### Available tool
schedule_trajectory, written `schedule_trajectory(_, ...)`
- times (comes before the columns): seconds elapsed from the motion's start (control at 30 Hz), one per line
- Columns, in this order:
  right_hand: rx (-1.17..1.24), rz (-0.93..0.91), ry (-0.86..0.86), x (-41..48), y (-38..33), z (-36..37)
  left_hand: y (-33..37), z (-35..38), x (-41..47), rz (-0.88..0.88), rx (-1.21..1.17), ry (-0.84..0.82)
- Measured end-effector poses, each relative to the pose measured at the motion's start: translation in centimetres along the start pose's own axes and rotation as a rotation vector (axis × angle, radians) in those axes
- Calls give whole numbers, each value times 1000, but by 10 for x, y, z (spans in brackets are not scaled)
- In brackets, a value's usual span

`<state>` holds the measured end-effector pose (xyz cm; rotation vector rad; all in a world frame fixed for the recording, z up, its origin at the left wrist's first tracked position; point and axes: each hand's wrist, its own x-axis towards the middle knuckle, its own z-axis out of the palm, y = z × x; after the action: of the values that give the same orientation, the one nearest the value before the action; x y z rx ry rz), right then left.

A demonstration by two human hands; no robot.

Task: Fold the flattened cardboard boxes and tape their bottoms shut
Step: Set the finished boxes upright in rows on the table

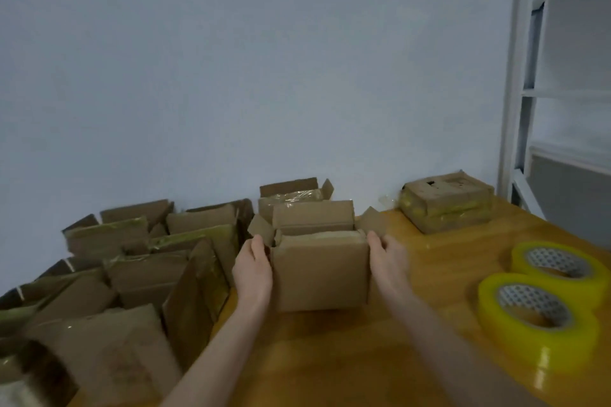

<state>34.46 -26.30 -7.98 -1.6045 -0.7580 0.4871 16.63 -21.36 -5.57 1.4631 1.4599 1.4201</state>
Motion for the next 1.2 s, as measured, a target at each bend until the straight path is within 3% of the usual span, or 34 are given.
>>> schedule_trajectory(0.1, -57, 3, -51, -23, 17, 22, -21, -30, 0, -43, 118, -84)
schedule_trajectory(0.13, -79, 2, -60, -27, 21, 28, -24, -38, 3, 21, 181, -78)
schedule_trajectory(0.23, -146, -2, -71, -29, 21, 35, -12, -51, 14, 596, 531, -13)
schedule_trajectory(0.3, -173, -24, -75, -27, 23, 37, 4, -45, 21, 816, 783, -283)
schedule_trajectory(0.4, -198, -44, -71, -24, 28, 38, 12, -24, 31, 746, 1274, -649)
schedule_trajectory(0.47, -216, -58, -66, -23, 29, 38, 13, -20, 37, 668, 1434, -717)
schedule_trajectory(0.53, -224, -62, -63, -22, 27, 36, 10, -25, 38, 693, 1383, -628)
schedule_trajectory(0.67, -106, -129, -137, -27, 27, 41, -10, -39, 24, 955, 1052, -275)
schedule_trajectory(0.83, 57, -115, -227, -35, 35, 49, -35, -28, 23, 860, 836, -185)
schedule_trajectory(0.93, -30, -158, -148, -27, 41, 54, -45, -21, 24, 803, 782, -130)
schedule_trajectory(1.07, -128, -95, -153, -8, 35, 62, -45, -21, 27, 681, 804, -126)
schedule_trajectory(1.2, -156, -70, -164, -2, 36, 67, -52, -27, 18, 625, 659, -83)
